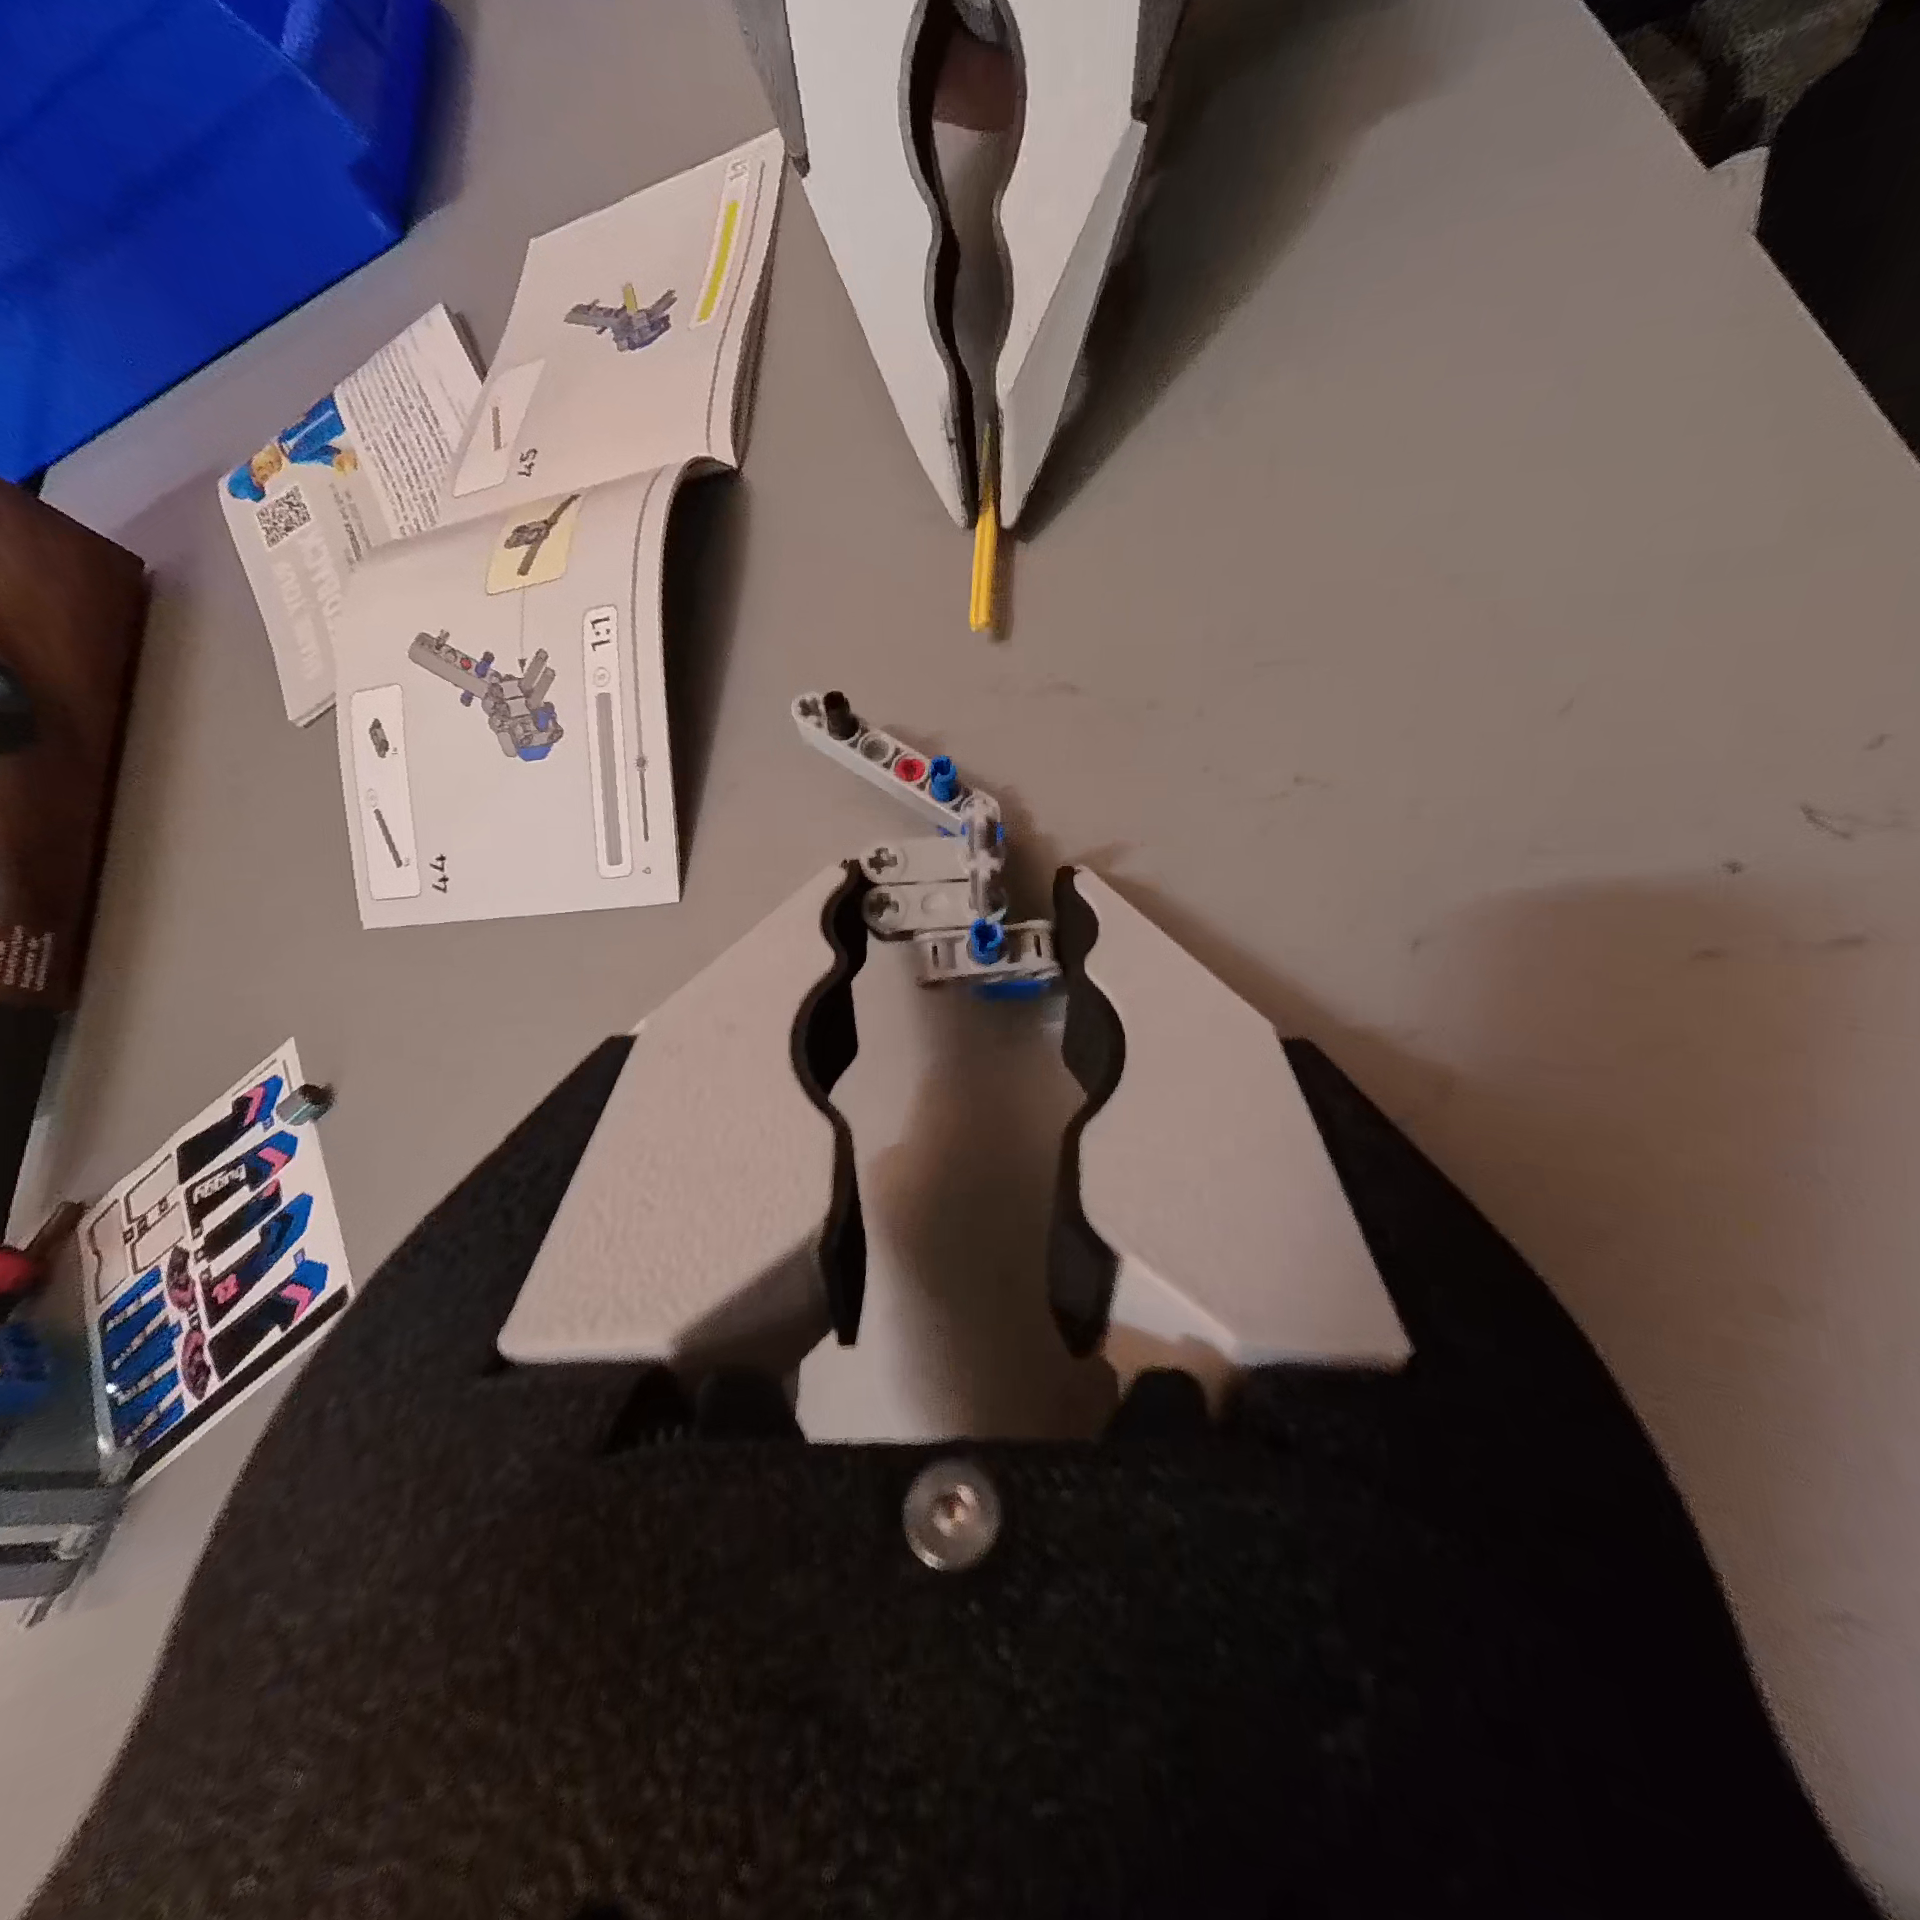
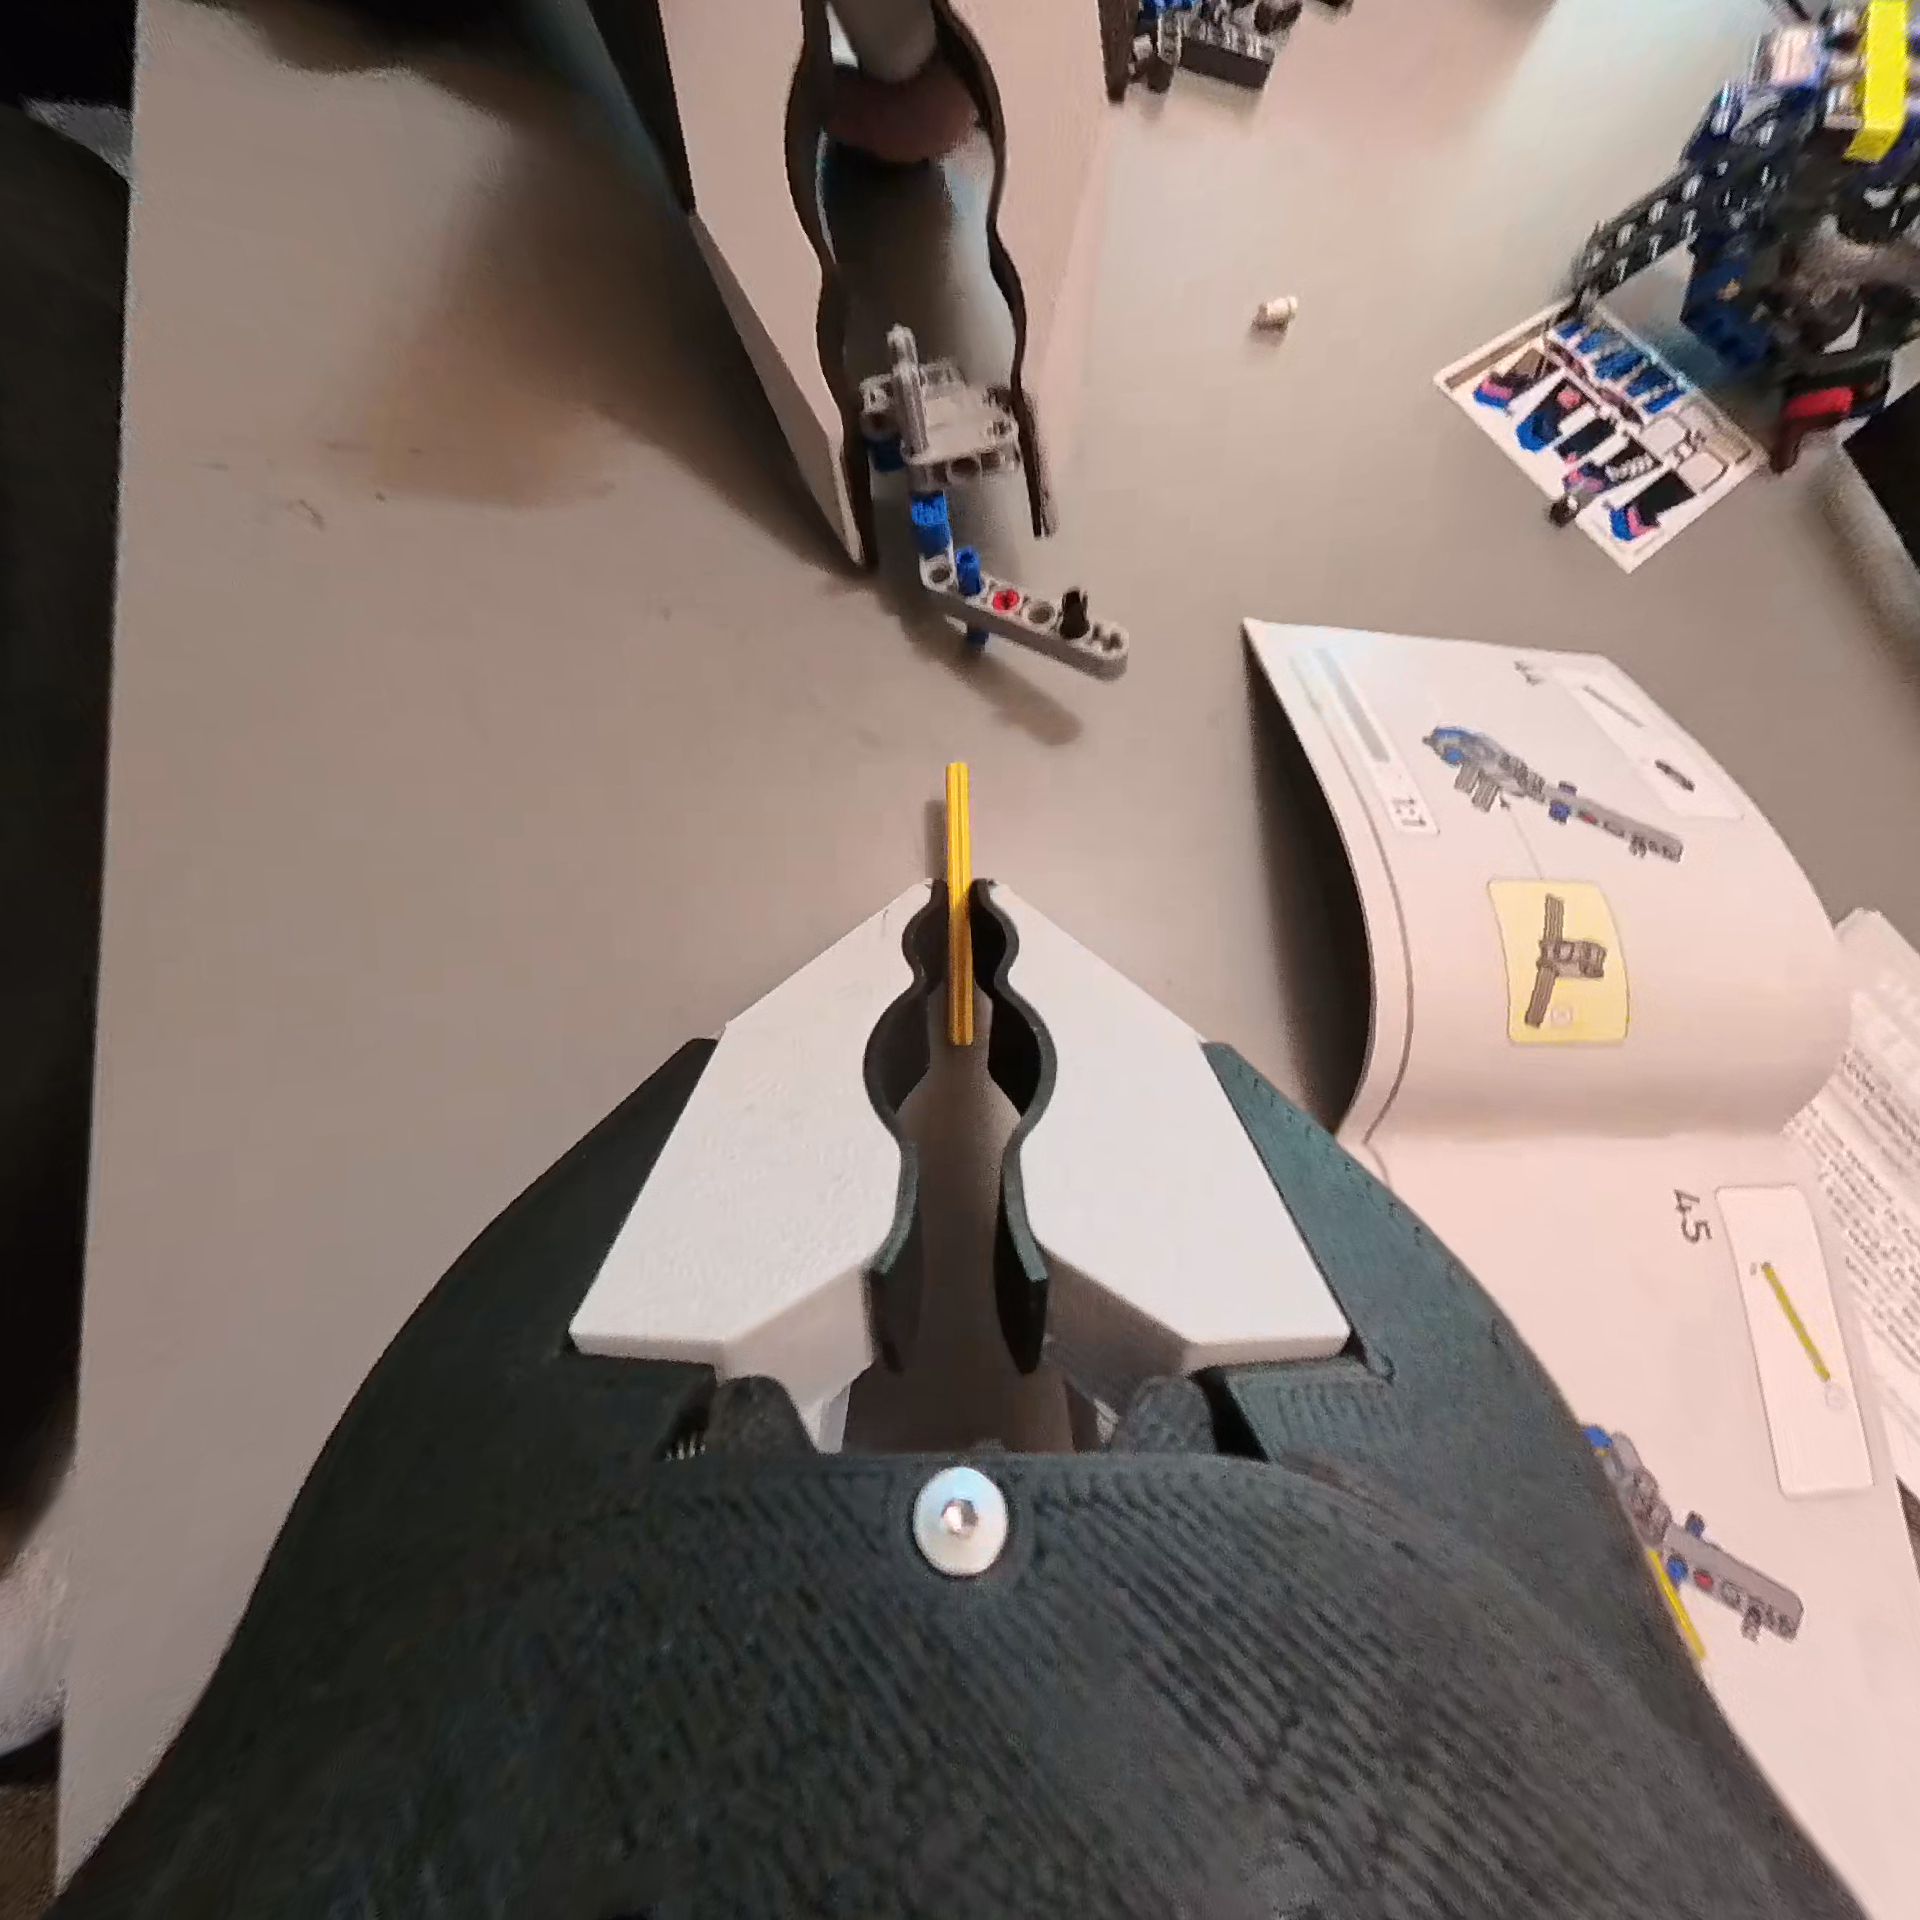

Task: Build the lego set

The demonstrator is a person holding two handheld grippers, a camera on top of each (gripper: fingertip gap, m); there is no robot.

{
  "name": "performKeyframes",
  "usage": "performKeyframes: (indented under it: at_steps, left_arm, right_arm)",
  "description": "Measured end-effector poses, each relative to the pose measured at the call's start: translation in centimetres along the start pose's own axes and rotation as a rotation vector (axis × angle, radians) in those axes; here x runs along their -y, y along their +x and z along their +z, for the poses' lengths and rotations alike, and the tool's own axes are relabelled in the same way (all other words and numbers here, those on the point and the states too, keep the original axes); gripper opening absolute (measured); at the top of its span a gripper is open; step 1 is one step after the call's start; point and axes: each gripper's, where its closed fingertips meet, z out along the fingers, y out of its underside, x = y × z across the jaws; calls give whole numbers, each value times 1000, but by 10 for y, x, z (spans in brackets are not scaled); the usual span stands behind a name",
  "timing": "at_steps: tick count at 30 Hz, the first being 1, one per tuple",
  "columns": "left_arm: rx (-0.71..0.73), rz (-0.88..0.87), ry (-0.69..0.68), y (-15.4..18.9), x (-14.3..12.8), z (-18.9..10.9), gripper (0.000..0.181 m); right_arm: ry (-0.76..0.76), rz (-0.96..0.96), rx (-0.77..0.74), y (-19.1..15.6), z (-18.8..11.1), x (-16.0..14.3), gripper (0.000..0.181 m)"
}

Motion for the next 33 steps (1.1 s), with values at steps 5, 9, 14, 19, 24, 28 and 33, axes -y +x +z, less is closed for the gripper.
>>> performKeyframes:
  at_steps: [5,9,14,19,24,28,33]
  left_arm:
    - [-34,-20,-3,2,0,0,33]
    - [-36,-61,-11,-1,-3,-1,38]
    - [3,-100,4,-8,-5,-9,45]
    - [59,-175,139,-13,25,-40,48]
    - [6,-172,220,7,70,-44,31]
    - [-7,-184,234,9,74,-38,26]
    - [-3,-137,245,12,73,-37,1]
  right_arm:
    - [51,7,17,-1,3,16,3]
    - [30,-6,25,-3,8,17,3]
    - [42,-14,30,-5,7,21,3]
    - [126,-122,-44,-8,-8,48,2]
    - [192,-270,-135,-12,-15,78,2]
    - [224,-300,-120,-20,-15,91,2]
    - [208,-298,-115,-22,-11,89,2]
